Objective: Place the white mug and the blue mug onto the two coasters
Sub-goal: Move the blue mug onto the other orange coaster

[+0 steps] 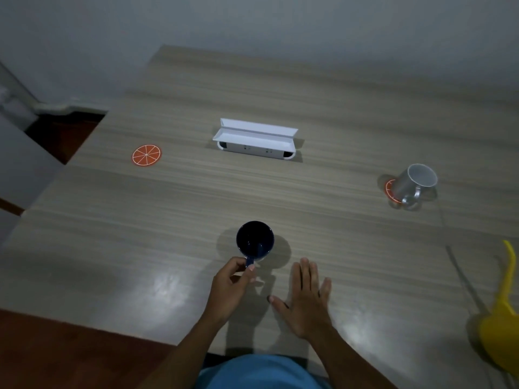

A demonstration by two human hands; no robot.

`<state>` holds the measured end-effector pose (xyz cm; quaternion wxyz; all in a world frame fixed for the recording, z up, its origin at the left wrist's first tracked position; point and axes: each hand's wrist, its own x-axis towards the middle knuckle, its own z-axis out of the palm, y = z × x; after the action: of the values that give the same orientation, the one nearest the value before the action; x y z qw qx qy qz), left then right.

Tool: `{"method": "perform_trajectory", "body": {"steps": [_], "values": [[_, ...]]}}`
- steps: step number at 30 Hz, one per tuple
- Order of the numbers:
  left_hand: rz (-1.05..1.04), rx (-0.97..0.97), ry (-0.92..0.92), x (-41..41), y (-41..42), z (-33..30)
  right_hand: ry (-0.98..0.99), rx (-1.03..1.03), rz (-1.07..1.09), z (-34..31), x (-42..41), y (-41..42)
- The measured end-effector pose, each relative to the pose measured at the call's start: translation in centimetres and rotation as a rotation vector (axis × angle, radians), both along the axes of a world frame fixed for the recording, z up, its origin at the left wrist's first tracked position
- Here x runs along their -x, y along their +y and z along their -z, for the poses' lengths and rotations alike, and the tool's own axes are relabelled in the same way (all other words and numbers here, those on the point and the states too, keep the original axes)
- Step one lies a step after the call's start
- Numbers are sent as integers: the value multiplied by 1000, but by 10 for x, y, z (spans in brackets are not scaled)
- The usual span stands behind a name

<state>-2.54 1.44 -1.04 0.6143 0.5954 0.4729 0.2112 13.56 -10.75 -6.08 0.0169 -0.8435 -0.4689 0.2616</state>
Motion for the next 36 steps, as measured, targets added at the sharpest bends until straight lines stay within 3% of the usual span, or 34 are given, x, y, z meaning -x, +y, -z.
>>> {"method": "perform_trajectory", "body": {"steps": [10, 17, 28, 36], "values": [[-148, 167, -115, 10, 27, -2, -82, -111, 117, -9, 11, 19], [-235, 160, -124, 44, 65, -8, -92, -119, -11, -14, 39, 79], [-492, 128, -181, 96, 192, -30, -89, -122, -232, -14, 102, 228], [-590, 49, -199, 101, 295, -11, -110, -168, -149, 8, 121, 272]]}}
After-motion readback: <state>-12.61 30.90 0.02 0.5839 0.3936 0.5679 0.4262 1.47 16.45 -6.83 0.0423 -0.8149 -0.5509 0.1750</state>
